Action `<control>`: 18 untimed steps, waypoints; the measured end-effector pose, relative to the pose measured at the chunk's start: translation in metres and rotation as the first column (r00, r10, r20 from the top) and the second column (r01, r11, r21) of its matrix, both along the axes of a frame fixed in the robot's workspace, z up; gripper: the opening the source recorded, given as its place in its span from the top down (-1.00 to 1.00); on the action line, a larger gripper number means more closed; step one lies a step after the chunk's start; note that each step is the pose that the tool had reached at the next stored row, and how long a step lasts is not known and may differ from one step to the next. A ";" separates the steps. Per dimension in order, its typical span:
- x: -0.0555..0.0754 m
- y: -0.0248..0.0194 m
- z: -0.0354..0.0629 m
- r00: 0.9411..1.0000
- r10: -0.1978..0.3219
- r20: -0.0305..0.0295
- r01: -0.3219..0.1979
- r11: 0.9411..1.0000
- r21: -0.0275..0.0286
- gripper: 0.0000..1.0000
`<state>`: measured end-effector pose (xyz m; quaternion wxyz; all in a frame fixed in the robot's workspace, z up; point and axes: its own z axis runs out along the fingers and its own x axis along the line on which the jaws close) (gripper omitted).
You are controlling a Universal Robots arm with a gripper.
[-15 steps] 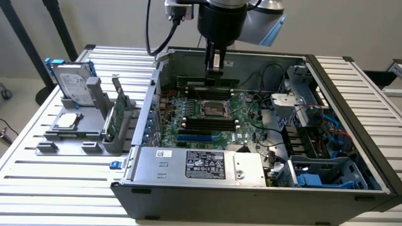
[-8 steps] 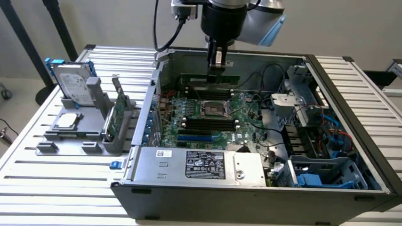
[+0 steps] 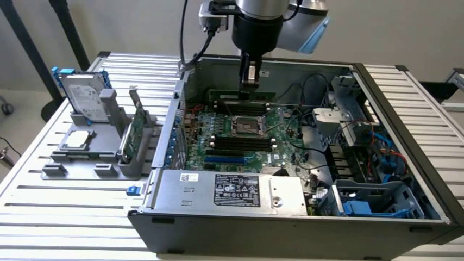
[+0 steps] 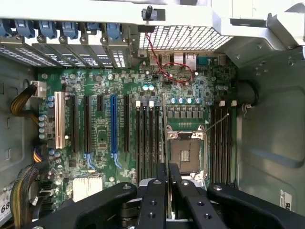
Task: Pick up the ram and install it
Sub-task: 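Pick up the ram and move it above insertion slot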
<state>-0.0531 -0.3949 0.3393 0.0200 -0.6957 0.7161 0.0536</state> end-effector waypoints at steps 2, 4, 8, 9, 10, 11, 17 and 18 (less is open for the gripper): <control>0.000 0.0000 -0.0036 1.000 0.000 0.000 0.000 1.000 -0.001 0.73; 0.001 0.0000 -0.0070 1.000 0.000 0.000 0.000 1.000 -0.002 0.73; 0.001 -0.0007 -0.0114 1.000 -0.001 0.001 0.001 1.000 -0.016 0.73; 0.001 -0.0009 -0.0121 1.000 -0.001 0.001 0.001 1.000 -0.020 0.73; 0.001 -0.0012 -0.0128 1.000 -0.001 0.001 0.001 1.000 -0.024 0.73; 0.002 -0.0015 -0.0135 1.000 -0.002 0.002 0.002 1.000 -0.027 0.73; 0.002 -0.0034 -0.0197 1.000 -0.012 0.006 0.012 0.999 -0.034 0.73; 0.002 -0.0035 -0.0212 1.000 -0.017 0.008 0.017 0.999 -0.034 0.73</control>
